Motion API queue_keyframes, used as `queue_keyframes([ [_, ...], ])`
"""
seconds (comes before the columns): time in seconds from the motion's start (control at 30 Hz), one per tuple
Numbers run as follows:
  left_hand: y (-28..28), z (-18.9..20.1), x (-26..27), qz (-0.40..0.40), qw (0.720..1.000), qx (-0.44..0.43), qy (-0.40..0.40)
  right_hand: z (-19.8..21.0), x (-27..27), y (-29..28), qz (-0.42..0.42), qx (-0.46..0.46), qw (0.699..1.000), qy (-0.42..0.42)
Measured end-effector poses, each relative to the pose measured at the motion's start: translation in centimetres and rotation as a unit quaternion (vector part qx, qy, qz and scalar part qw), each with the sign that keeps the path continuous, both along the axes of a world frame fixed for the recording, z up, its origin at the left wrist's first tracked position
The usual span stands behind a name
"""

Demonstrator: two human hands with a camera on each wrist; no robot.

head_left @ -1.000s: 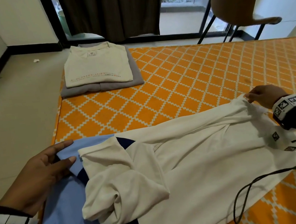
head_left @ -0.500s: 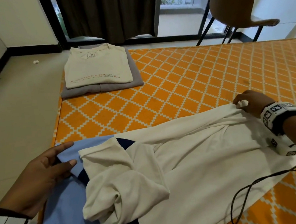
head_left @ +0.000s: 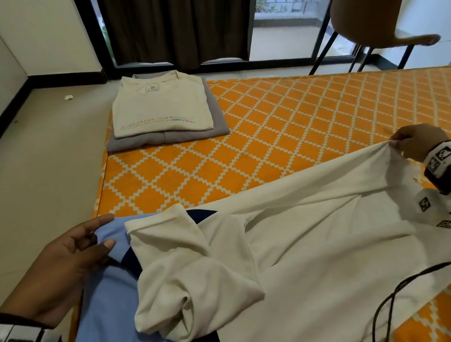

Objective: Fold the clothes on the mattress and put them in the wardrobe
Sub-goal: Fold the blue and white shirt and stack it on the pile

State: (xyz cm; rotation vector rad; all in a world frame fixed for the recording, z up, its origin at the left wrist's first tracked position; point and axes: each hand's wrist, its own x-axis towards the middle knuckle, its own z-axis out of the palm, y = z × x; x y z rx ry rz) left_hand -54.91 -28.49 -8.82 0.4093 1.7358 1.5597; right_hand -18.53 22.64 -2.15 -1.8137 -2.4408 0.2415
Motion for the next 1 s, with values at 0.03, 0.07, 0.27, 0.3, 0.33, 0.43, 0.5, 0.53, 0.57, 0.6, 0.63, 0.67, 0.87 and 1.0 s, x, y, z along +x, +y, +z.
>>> queue_keyframes([
  [0.03, 0.0, 0.1, -0.1, -0.002, 1.000, 0.003, 0.000, -0.2, -0.4, 0.3, -0.005, -0.009, 1.000, -0.007],
  [0.07, 0.1, 0.3, -0.1, -0.003, 1.000, 0.004, 0.005, -0.4, -0.7, 0.6, -0.008, -0.018, 1.000, -0.013],
  [0.27, 1.0, 1.4, -0.2, 0.050, 0.997, 0.057, 0.028, 0.0, -1.9, 0.9, -0.028, 0.001, 0.999, 0.036],
  [0.3, 1.1, 1.3, 0.0, 0.054, 0.997, 0.055, 0.025, 0.0, -1.9, 0.7, -0.041, 0.004, 0.997, 0.065],
  [0.33, 1.3, 1.0, 0.2, 0.054, 0.997, 0.053, 0.021, 0.1, -1.9, 0.4, -0.053, -0.009, 0.994, 0.096],
  [0.43, 1.5, 0.3, 0.8, 0.018, 1.000, 0.005, 0.023, -0.3, -1.7, -0.8, -0.099, -0.096, 0.969, 0.205],
  [0.5, 1.7, 0.4, 1.3, 0.002, 0.998, -0.035, 0.059, -0.7, -1.5, -1.2, -0.102, -0.105, 0.963, 0.228],
  [0.53, 2.0, 0.8, 1.7, 0.004, 0.997, -0.029, 0.069, -1.0, -1.3, -1.1, -0.097, -0.097, 0.964, 0.226],
  [0.57, 2.1, 1.0, 1.9, 0.005, 0.998, -0.011, 0.069, -1.4, -1.0, -0.7, -0.088, -0.086, 0.969, 0.215],
  [0.6, 2.2, 1.2, 1.9, 0.009, 0.998, 0.008, 0.066, -1.6, -0.8, -0.4, -0.080, -0.076, 0.973, 0.203],
  [0.63, 2.2, 1.5, 1.9, 0.010, 0.998, 0.022, 0.053, -1.9, -0.7, 0.0, -0.076, -0.066, 0.975, 0.196],
  [0.67, 2.1, 1.7, 1.7, 0.005, 0.999, 0.034, 0.035, -2.0, -0.5, 0.4, -0.075, -0.054, 0.975, 0.200],
  [0.87, 1.7, 1.2, 1.2, -0.103, 0.994, 0.018, -0.014, -1.6, -1.1, -0.1, -0.082, -0.033, 0.976, 0.197],
  [1.0, 1.5, 0.4, 0.4, -0.069, 0.997, 0.021, 0.006, -1.2, -1.4, -0.8, -0.113, -0.122, 0.956, 0.241],
])
